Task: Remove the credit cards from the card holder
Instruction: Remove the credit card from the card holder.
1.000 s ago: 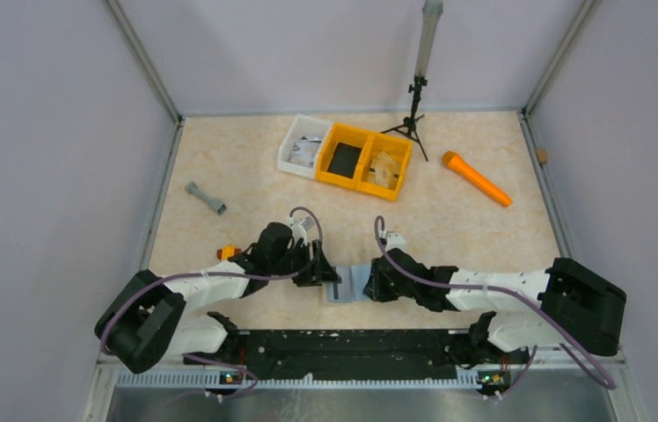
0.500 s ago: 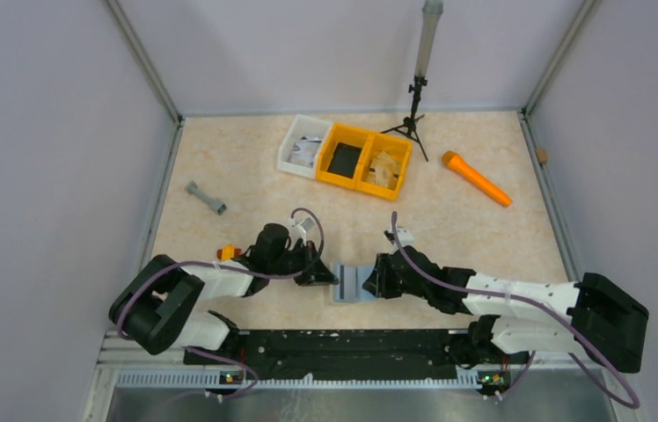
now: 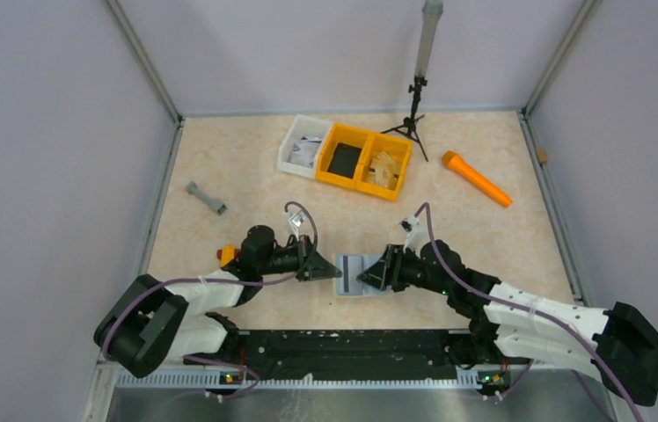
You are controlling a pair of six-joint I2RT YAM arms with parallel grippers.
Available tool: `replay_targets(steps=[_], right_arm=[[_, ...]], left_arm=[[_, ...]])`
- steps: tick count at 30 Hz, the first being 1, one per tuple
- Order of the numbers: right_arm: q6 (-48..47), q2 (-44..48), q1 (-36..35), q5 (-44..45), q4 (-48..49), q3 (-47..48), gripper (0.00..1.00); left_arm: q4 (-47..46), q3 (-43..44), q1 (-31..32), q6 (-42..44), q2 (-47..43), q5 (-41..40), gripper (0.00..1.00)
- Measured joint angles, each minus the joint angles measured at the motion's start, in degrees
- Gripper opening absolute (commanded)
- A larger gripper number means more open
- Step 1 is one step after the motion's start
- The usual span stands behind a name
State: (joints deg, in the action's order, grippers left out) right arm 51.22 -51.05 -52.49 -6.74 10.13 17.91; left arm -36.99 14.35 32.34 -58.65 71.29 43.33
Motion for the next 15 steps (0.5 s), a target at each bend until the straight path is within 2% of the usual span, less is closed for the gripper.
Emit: replay_targets(steps=[15], right_arm=[[5.01, -0.02, 3.15, -10.95, 13.25, -2.23, 0.54]], left_arm=[[-4.94, -0.94, -0.44, -5.35, -9.75, 2.38, 0.00]])
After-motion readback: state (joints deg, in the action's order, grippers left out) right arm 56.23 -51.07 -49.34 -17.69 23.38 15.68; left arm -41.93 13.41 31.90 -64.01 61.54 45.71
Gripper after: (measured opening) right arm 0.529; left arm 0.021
